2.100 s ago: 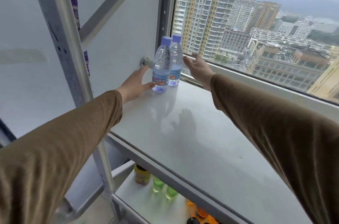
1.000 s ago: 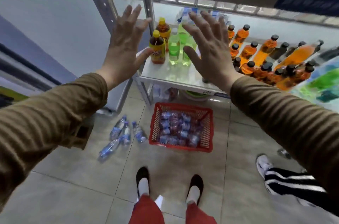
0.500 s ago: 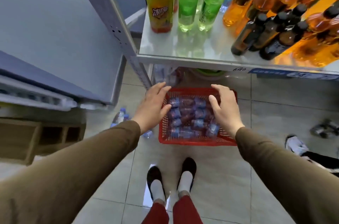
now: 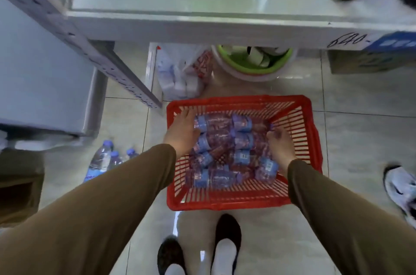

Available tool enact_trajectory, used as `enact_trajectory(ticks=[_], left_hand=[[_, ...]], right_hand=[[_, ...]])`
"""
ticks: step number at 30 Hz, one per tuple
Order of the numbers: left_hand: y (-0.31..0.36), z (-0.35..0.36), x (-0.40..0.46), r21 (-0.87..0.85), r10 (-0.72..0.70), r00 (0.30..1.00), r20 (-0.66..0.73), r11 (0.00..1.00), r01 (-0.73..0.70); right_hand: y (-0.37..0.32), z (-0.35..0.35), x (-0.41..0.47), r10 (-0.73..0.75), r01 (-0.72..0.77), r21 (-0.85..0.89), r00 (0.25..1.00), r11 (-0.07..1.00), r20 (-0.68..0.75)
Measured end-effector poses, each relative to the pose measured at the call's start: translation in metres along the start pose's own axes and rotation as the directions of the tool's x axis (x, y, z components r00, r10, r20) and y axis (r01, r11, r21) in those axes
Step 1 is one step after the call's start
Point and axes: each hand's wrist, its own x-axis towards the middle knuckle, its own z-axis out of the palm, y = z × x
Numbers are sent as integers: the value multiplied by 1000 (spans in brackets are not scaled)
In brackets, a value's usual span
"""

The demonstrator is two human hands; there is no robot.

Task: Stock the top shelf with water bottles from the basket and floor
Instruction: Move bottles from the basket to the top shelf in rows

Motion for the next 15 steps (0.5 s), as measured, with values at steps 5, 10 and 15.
enact_trajectory(ticks=[5,10,15], left_hand=[[-19,41,33,52,44,999,31,998,-45],[-34,67,53,136,29,999,24,990,-32],[-48,84,66,309,68,997,-23,949,-58]], right_hand=[[16,32,68,214,-228,376,974,898,80],[1,56,92,273,-290,579,955,762,118],[0,66,115,280,-324,652,944,686,175]])
